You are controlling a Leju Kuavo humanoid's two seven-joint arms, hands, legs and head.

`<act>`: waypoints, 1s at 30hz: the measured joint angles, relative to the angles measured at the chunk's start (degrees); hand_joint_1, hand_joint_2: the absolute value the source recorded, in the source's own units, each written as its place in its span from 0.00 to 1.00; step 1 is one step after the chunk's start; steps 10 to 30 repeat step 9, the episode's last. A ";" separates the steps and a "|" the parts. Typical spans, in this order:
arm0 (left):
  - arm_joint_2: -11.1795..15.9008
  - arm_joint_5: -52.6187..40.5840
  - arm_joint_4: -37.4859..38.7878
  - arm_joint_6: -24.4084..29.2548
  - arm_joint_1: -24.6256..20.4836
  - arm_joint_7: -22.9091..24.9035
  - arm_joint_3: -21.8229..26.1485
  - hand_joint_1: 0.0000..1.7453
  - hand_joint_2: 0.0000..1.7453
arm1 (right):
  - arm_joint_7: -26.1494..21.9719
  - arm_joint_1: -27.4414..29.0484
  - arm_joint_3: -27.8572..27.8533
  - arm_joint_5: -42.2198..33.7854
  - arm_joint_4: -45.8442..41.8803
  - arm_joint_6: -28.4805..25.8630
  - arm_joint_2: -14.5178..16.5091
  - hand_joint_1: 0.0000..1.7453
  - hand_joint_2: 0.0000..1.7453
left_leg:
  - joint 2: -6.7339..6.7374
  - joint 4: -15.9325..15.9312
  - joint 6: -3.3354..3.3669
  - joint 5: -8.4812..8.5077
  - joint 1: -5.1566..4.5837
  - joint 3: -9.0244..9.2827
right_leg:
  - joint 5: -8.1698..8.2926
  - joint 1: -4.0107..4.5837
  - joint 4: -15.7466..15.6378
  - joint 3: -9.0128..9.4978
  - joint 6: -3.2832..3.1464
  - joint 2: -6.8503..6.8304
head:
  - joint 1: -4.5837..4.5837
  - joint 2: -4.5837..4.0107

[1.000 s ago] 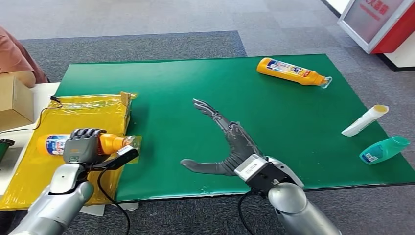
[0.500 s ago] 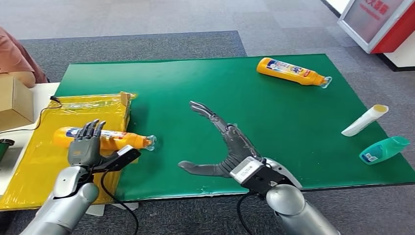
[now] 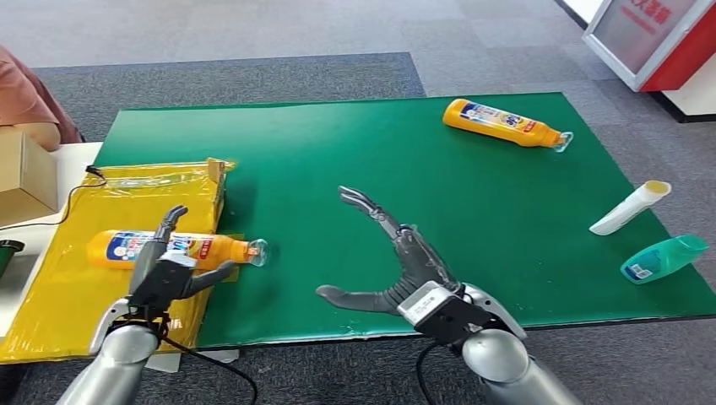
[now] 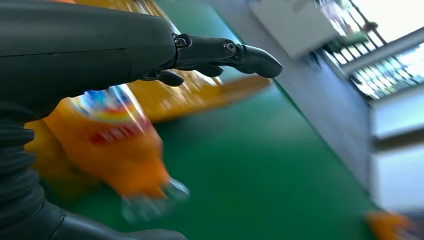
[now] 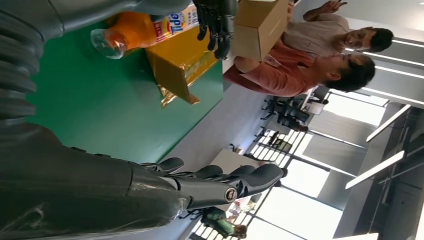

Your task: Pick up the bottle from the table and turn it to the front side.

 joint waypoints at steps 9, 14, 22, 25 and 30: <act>0.84 30.66 -22.38 -23.63 13.33 -9.71 0.04 0.00 1.00 | -1.89 3.90 -2.08 0.29 -0.30 -0.55 -0.19 0.00 1.00 | 0.01 0.00 -0.02 -0.14 0.01 0.01 | -0.19 0.01 0.00 0.01 -0.04 -0.01 | 0.00 0.00; 0.84 30.66 -22.38 -23.63 13.33 -9.71 0.04 0.00 1.00 | -1.89 3.90 -2.08 0.29 -0.30 -0.55 -0.19 0.00 1.00 | 0.01 0.00 -0.02 -0.14 0.01 0.01 | -0.19 0.01 0.00 0.01 -0.04 -0.01 | 0.00 0.00; 0.84 30.66 -22.38 -23.63 13.33 -9.71 0.04 0.00 1.00 | -1.89 3.90 -2.08 0.29 -0.30 -0.55 -0.19 0.00 1.00 | 0.01 0.00 -0.02 -0.14 0.01 0.01 | -0.19 0.01 0.00 0.01 -0.04 -0.01 | 0.00 0.00; 0.84 30.66 -22.38 -23.63 13.33 -9.71 0.04 0.00 1.00 | -1.89 3.90 -2.08 0.29 -0.30 -0.55 -0.19 0.00 1.00 | 0.01 0.00 -0.02 -0.14 0.01 0.01 | -0.19 0.01 0.00 0.01 -0.04 -0.01 | 0.00 0.00; 0.84 30.66 -22.38 -23.63 13.33 -9.71 0.04 0.00 1.00 | -1.89 3.90 -2.08 0.29 -0.30 -0.55 -0.19 0.00 1.00 | 0.01 0.00 -0.02 -0.14 0.01 0.01 | -0.19 0.01 0.00 0.01 -0.04 -0.01 | 0.00 0.00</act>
